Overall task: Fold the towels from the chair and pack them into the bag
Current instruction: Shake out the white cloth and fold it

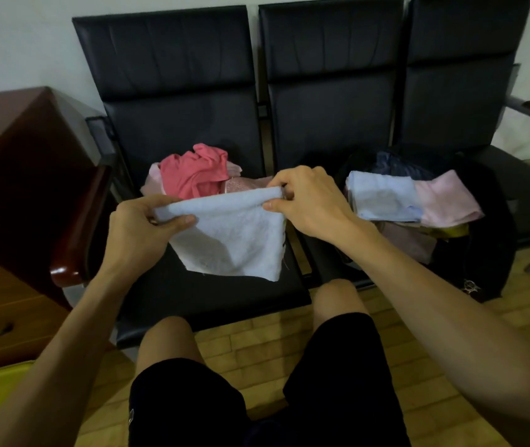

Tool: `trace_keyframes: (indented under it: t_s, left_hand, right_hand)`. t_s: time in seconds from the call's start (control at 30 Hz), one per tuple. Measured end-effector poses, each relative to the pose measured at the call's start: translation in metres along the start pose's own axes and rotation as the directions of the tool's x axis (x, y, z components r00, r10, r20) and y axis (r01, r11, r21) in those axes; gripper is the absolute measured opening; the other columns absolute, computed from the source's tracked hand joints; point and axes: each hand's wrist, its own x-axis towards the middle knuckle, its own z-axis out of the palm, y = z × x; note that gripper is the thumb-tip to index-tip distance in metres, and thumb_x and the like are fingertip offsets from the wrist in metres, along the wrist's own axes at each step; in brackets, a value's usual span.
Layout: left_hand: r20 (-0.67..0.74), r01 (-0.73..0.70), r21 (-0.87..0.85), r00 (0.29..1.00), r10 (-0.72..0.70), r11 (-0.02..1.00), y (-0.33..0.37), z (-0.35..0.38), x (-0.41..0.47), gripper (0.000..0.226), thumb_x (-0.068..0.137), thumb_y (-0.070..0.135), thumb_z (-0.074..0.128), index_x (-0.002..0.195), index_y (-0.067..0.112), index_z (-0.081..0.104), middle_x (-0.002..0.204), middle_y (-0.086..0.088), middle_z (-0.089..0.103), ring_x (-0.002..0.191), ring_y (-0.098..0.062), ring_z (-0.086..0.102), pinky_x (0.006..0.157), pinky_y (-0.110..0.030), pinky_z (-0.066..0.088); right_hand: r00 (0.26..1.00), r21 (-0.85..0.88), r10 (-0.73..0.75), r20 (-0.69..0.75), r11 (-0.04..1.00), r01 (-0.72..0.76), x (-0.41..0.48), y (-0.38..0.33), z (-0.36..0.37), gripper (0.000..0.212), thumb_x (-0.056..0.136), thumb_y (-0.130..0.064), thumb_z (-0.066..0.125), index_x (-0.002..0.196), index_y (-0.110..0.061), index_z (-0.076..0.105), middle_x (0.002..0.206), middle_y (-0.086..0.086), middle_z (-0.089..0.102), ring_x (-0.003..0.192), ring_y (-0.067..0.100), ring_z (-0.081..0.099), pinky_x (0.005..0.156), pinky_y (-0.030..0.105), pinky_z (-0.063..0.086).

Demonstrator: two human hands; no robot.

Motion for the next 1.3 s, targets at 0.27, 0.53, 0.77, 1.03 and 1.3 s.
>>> trace_keyframes:
  t_s: [0.27,0.53,0.77,1.03,1.3]
  left_hand:
    - [-0.015,-0.007,0.045,1.000,0.007,0.999,0.006,0.004,-0.002,0.020,0.073,0.033,0.084,0.088,0.032,0.070,0.092,0.012,0.056,0.082,0.000,0.052,0.070,-0.020,0.046]
    - [0.197,-0.004,-0.462,0.975,0.107,0.887,0.027,0.001,-0.013,0.031,0.067,0.020,0.079,0.084,-0.004,0.068,0.095,-0.005,0.076,0.095,-0.017,0.072,0.082,-0.030,0.060]
    - [0.236,-0.110,-0.501,0.937,0.257,0.859,0.049,0.009,-0.013,0.034,0.077,0.025,0.083,0.083,0.006,0.056,0.084,-0.005,0.071,0.083,-0.022,0.072,0.072,-0.032,0.061]
    - [0.417,0.184,-0.663,0.896,0.154,0.726,0.066,0.007,-0.008,0.020,0.082,0.013,0.072,0.081,0.015,0.052,0.078,0.003,0.064,0.072,-0.013,0.067,0.058,-0.024,0.056]
    - [0.614,0.616,-0.787,0.787,-0.067,0.020,0.058,0.047,-0.030,0.049,0.077,0.056,0.065,0.108,0.020,0.079,0.125,-0.010,0.070,0.111,-0.029,0.069,0.085,-0.044,0.060]
  right_hand:
    - [0.999,0.047,0.027,-0.027,0.999,-0.026,-0.008,0.017,0.005,0.021,0.091,-0.028,0.068,0.109,-0.017,0.070,0.099,-0.001,0.071,0.090,0.013,0.065,0.076,0.026,0.050]
    - [0.987,0.354,0.067,0.145,0.928,-0.115,-0.021,0.047,0.011,0.024,0.094,-0.020,0.063,0.117,-0.016,0.061,0.122,-0.005,0.062,0.113,0.008,0.058,0.096,0.029,0.049]
    - [0.948,0.890,0.268,0.174,0.369,-0.268,-0.062,0.039,0.017,0.032,0.075,-0.024,0.082,0.098,-0.024,0.061,0.094,-0.006,0.072,0.091,0.012,0.068,0.077,0.029,0.055]
    - [0.872,0.866,0.332,0.360,0.229,-0.445,-0.098,0.029,0.037,0.042,0.061,-0.018,0.087,0.099,-0.017,0.070,0.093,-0.001,0.077,0.089,0.016,0.073,0.075,0.031,0.059]
    - [0.953,0.914,0.214,0.212,0.302,-0.271,-0.095,0.011,-0.016,0.040,0.074,-0.022,0.072,0.113,-0.021,0.065,0.107,-0.002,0.075,0.101,0.018,0.070,0.082,0.031,0.058]
